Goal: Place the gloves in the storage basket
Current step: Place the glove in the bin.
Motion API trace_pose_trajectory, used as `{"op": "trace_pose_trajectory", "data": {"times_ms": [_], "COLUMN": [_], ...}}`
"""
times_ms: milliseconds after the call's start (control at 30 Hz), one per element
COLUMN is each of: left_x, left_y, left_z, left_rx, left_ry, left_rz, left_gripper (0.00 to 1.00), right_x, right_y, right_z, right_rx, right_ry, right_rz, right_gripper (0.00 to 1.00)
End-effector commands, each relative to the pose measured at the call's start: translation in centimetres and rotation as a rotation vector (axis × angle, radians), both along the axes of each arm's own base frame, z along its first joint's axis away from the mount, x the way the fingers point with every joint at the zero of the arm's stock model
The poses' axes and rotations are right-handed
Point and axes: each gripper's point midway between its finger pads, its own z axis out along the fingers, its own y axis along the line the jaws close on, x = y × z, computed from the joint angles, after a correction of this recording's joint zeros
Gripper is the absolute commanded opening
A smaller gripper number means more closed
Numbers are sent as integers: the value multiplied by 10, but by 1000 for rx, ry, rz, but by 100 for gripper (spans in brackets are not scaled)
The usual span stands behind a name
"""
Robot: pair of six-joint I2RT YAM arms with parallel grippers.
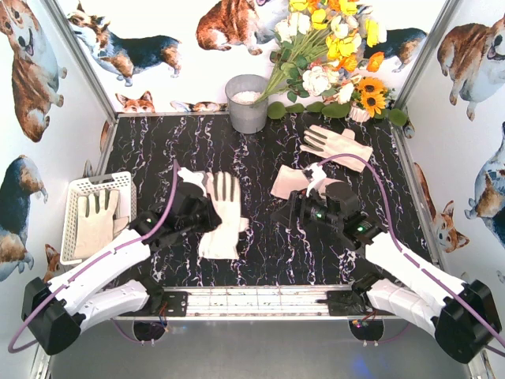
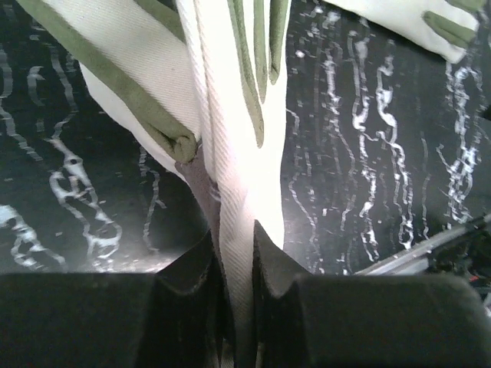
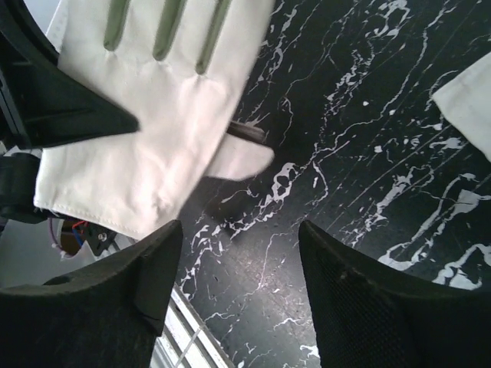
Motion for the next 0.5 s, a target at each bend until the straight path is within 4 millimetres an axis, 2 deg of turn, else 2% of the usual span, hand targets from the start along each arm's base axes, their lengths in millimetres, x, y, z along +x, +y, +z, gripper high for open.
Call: {"op": "trace_pose_trajectory", "data": {"times_ms": [0, 300, 467], "left_x": [4, 4, 7], "left_y": [32, 97, 148], "left_z": [14, 21, 23], "left_rx": [71, 115, 152], "left_ry": [20, 181, 230], "left_rz": [53, 146, 262], "left_gripper": [0, 0, 0], "right_x": [4, -2, -2], "right_y": [-13, -21, -25], "right_z": [7, 1, 1], "right_rx": [-36, -58, -72], "right_ry": [-79, -86, -102], "right_rz": [-43, -61, -66], "right_gripper": [67, 68, 68]}}
